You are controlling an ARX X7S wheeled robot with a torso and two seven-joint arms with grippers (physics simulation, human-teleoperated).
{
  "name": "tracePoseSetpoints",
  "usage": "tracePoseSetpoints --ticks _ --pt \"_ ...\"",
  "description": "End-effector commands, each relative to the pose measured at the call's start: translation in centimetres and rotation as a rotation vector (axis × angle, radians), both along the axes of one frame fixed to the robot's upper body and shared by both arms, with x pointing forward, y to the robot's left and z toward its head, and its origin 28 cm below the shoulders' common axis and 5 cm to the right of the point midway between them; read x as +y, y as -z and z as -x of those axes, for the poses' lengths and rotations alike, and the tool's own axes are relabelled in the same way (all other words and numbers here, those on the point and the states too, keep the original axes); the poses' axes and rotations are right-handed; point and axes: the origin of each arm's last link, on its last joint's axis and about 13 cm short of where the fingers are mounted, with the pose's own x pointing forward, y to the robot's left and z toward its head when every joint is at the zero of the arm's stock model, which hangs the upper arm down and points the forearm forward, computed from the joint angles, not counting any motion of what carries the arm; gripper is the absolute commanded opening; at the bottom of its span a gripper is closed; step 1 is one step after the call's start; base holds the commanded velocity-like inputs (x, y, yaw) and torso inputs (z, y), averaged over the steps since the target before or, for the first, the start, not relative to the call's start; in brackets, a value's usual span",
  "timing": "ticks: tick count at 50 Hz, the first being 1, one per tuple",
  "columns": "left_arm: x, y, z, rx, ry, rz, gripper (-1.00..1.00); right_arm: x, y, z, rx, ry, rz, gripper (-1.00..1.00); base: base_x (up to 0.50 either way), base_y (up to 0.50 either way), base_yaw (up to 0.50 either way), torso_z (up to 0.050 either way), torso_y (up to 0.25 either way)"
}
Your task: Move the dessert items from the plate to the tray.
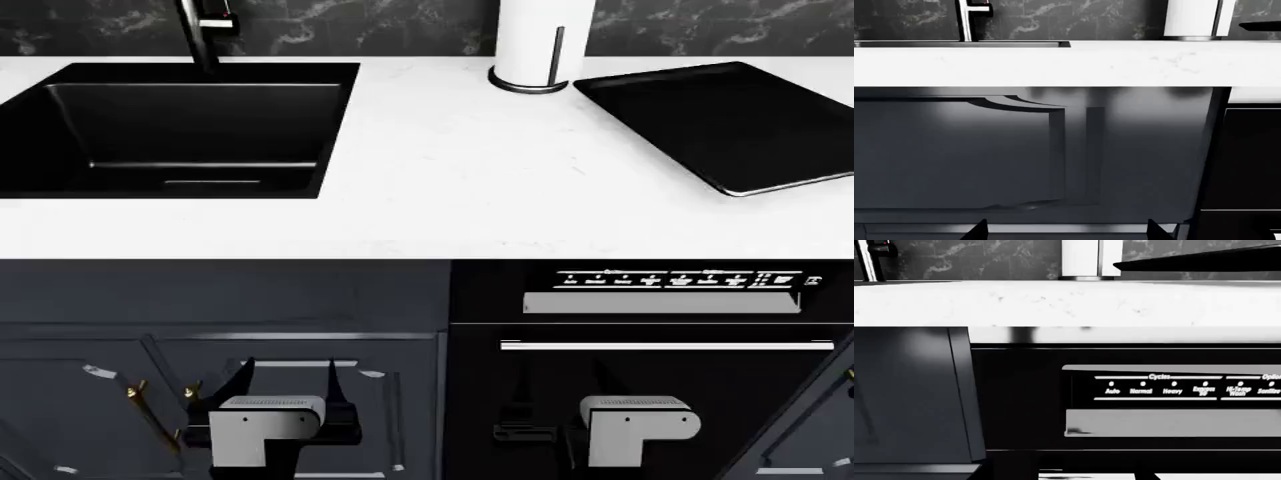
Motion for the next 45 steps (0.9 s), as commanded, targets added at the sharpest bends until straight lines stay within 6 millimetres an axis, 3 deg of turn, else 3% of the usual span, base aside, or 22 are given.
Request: tracePoseSetpoints --ticks 1,25,45 --pt "0.0 0.0 0.0 0.000 0.000 -0.001 1.00 0.0 0.0 0.0 -0.004 0.006 0.006 1.00 0.00 0.00 0.00 0.000 0.000" --pt "0.3 -1.1 0.2 -0.014 -0.006 -0.011 1.00 0.6 -1.6 0.8 -0.065 -0.057 0.127 1.00 0.00 0.44 0.00 0.000 0.000" --pt "0.5 -1.9 0.3 -0.010 -0.012 0.005 1.00 0.9 -1.7 1.1 -0.062 -0.099 0.145 1.00 0.00 0.50 0.00 0.050 0.000"
